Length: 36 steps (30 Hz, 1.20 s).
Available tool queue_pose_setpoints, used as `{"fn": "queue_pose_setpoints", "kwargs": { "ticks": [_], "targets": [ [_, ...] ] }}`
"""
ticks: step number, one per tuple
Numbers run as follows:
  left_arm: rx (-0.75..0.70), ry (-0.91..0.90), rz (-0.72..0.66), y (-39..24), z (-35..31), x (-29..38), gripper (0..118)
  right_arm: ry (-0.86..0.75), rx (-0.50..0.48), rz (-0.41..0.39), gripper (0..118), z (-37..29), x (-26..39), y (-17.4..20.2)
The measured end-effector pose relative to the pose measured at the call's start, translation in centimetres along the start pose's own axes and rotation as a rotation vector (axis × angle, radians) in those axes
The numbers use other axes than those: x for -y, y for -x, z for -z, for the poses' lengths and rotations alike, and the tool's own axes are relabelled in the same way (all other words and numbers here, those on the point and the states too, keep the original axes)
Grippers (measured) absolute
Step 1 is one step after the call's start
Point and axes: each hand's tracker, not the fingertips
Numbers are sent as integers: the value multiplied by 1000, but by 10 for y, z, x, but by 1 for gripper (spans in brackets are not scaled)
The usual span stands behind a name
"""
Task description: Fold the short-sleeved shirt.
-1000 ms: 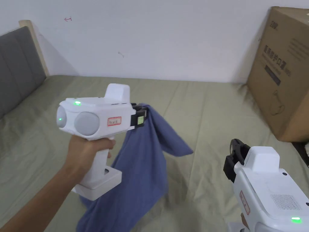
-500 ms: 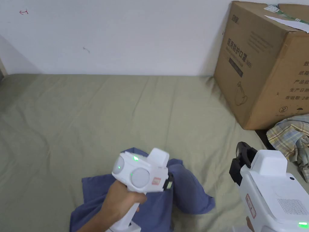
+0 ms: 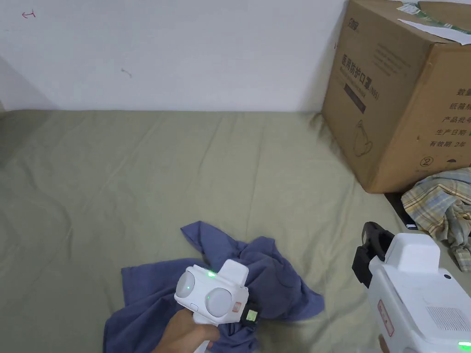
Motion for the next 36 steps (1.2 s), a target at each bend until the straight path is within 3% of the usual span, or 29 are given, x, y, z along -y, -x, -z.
{"fn": "queue_pose_setpoints", "kwargs": {
  "ticks": [1, 2, 10, 20, 21, 23, 24, 25, 26, 32, 36],
  "targets": [
    [-51, -58, -9, 2, -16, -3, 105, -5, -3, 3, 0, -1, -2, 1],
    [-69, -112, -16, 3, -31, -5, 113, -8, -3, 3, 0, -1, -4, 2],
    [-260, -596, -71, 43, -159, -5, 113, -53, -17, 5, 0, -11, -21, 14],
    [-573, -852, -58, 87, -224, 38, 107, -99, -48, 4, 0, -19, -35, 32],
    [-591, -867, -55, 89, -226, 42, 103, -103, -50, 2, 0, -20, -36, 35],
    [-587, -870, -61, 93, -228, 47, 77, -107, -58, 0, 0, -21, -37, 38],
    [-585, -867, -69, 96, -229, 48, 59, -108, -60, -1, 0, -21, -37, 40],
    [-571, -864, -84, 99, -229, 48, 23, -109, -65, -3, 0, -21, -37, 41],
    [-547, -849, -97, 101, -228, 48, 1, -109, -67, -4, 0, -22, -37, 43],
    [-513, -800, -156, 110, -224, 48, 0, -105, -79, -12, 0, -22, -37, 48],
    [-464, -577, -201, 121, -202, 47, 0, -98, -81, -12, 0, -19, -34, 48]
  ]
}}
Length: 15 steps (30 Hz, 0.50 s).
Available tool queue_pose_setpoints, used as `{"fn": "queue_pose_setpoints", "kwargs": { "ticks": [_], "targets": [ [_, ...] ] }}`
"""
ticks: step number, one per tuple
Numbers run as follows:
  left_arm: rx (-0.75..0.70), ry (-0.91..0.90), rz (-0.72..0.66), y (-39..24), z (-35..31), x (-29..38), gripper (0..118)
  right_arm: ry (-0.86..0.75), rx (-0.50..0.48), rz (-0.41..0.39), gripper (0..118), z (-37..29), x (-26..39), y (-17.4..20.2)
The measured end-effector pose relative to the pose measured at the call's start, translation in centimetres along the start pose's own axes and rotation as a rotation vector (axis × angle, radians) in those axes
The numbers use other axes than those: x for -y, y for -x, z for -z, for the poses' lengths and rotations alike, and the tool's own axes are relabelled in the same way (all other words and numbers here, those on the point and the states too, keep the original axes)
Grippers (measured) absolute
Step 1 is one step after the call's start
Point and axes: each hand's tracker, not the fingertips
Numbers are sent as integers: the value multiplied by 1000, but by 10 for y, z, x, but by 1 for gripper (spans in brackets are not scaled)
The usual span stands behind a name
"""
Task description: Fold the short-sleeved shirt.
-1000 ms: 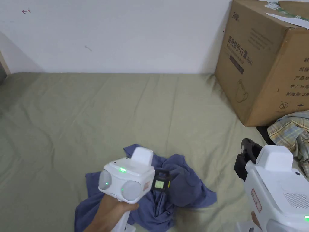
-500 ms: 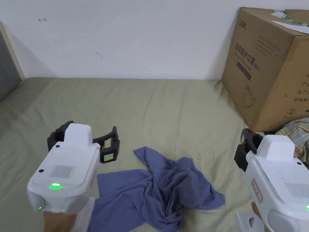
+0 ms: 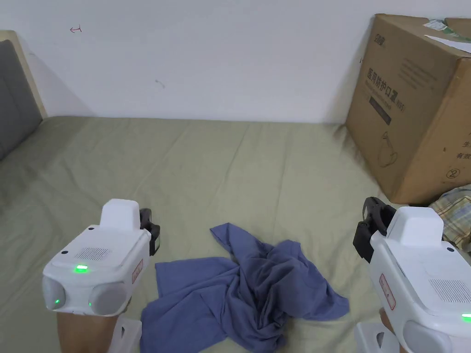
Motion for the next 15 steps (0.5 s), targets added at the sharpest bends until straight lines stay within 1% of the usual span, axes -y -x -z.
{"fn": "queue_pose_setpoints", "kwargs": {
  "ticks": [6, 10, 11, 13, 14, 15],
  "targets": [
    [52, 318, -116, 5, 29, 58, 0, 26, -1, 8, 0, 1, 6, 2],
    [72, 458, -201, 5, 41, 101, 0, 53, -7, 10, 0, 9, 17, 0],
    [77, 493, -207, 4, 44, 108, 6, 58, -9, 11, 0, 10, 18, 0],
    [49, 539, -219, 0, 48, 123, 14, 69, -9, 10, 0, 14, 23, -2],
    [30, 598, -212, -1, 49, 130, 19, 74, -10, 10, 0, 15, 25, -2],
    [18, 633, -212, -4, 52, 136, 42, 79, -11, 11, 0, 16, 27, -3]
  ]
}}
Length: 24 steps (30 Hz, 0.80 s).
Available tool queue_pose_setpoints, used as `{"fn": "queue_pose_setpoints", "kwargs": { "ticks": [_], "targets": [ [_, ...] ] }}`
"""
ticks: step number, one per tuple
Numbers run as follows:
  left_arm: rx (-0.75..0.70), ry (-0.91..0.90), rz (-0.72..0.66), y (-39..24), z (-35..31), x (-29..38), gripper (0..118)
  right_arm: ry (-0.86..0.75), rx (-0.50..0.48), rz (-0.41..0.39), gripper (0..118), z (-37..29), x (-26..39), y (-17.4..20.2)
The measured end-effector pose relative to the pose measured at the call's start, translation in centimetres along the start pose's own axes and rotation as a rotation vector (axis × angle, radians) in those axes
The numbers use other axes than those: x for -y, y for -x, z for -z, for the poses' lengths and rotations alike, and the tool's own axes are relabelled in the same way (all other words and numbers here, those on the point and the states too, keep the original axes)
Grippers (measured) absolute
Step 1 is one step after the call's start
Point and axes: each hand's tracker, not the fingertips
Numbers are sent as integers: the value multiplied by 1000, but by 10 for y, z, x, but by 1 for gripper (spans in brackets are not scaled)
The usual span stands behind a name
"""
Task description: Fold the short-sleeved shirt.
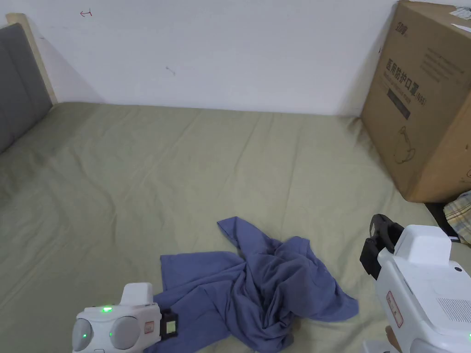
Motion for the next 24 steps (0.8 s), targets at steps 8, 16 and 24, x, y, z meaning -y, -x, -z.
{"fn": "queue_pose_setpoints", "kwargs": {
  "ticks": [8, 16, 24],
  "targets": [
    [-52, 61, 34, -17, 33, 20, 85, 50, -3, 3, 0, 14, 11, -5],
    [-14, 23, 95, -28, 38, 28, 4, 137, 3, 10, 0, 40, 33, -18],
    [103, -97, -1, -10, -8, 9, 3, 601, 47, 33, 86, 122, 106, -39]
  ]
}}
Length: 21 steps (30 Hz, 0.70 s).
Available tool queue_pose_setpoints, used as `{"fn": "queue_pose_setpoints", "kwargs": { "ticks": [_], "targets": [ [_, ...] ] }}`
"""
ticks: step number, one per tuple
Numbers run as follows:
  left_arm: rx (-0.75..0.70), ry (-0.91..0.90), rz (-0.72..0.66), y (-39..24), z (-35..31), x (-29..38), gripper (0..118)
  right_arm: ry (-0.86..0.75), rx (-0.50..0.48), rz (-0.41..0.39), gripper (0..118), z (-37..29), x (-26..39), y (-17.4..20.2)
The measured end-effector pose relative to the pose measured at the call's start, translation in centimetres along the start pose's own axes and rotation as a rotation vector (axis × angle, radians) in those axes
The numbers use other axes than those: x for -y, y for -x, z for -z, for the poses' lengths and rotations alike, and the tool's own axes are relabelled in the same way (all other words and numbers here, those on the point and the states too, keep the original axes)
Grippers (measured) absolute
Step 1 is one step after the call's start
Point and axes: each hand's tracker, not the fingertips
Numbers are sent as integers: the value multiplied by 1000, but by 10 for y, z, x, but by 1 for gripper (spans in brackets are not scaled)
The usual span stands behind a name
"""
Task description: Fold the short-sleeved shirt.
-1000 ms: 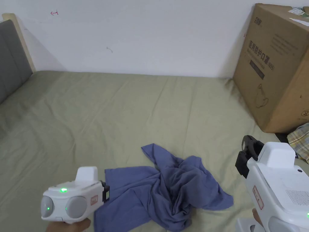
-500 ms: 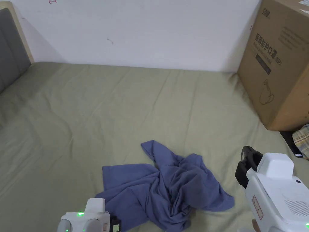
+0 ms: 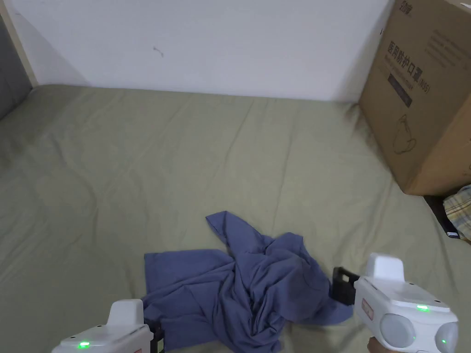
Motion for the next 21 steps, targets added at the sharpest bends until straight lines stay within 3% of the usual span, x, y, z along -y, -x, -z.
{"fn": "queue_pose_setpoints", "kwargs": {
  "ticks": [2, 4, 8, 9, 12, 13, 14, 16, 21],
  "targets": [
    [26, -6, -19, 2, -7, -6, 3, 48, -23, -26, 87, 25, 11, 2],
    [44, -18, -35, 2, -11, -10, 3, 121, 13, -80, 87, 50, 20, 5],
    [42, -18, -26, 3, -9, -11, 3, 212, 28, -114, 83, 84, 39, 8],
    [41, -15, -24, 4, -9, -11, 3, 224, 17, -116, 78, 86, 43, 10],
    [45, -8, -22, 6, -7, -10, 3, 218, -96, -42, 33, 84, 47, 10],
    [47, -9, -21, 6, -7, -10, 3, 214, -102, -45, 11, 71, 45, 18],
    [51, -12, -21, 7, -9, -10, 3, 211, -123, -39, 7, 67, 44, 19],
    [71, -23, -35, 8, -12, -12, 3, 170, -74, -67, 7, 53, 40, 21],
    [196, -70, -158, 21, -29, -36, 3, 52, -130, 25, 7, -5, 6, 4]
  ]
}}
